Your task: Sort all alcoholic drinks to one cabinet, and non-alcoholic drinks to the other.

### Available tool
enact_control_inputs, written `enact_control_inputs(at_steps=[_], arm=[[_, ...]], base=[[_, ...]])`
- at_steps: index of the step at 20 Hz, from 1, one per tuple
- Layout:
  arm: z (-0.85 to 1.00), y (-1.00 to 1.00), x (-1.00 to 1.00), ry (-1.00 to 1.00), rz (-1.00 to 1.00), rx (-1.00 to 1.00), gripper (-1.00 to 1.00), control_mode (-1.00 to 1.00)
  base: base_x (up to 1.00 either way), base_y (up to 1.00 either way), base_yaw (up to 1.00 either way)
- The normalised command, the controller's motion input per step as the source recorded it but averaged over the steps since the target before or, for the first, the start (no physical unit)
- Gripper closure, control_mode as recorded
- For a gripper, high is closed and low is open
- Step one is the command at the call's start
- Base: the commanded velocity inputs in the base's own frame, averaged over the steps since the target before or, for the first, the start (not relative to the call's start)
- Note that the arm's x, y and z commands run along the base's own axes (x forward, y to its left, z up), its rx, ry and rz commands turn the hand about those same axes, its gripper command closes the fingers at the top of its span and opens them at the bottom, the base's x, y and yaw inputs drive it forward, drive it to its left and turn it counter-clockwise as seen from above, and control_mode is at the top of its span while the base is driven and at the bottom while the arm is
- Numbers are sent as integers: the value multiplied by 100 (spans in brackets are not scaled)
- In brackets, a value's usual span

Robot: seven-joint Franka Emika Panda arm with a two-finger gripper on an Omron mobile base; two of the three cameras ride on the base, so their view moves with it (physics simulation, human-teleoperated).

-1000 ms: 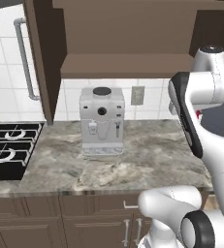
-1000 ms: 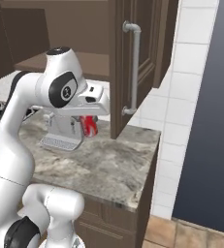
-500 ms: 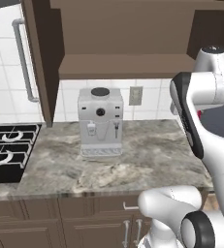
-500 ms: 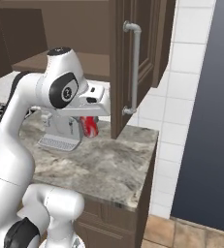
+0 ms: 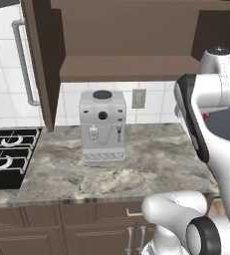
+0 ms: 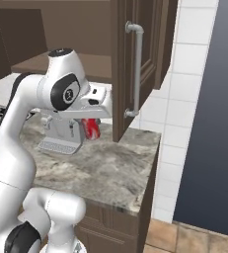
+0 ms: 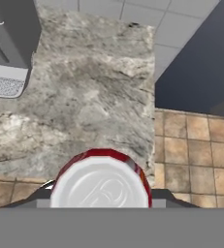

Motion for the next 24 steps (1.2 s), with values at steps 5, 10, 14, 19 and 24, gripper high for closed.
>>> enact_control_inputs(at_steps=[5,10,14,19,24], arm=[[37,3,19,-24,0,-4,100,-100],[63,5,51,-29,0,-5,100,-100],[51,17,60,-17,0,-1,100,-100],[40,29,22,-13,0,0,100,-100],[56,19,5,-13,-3,0,100,-100]], base=[[0,0,0],[0,0,0],[0,0,0],[0,0,0],[0,0,0]])
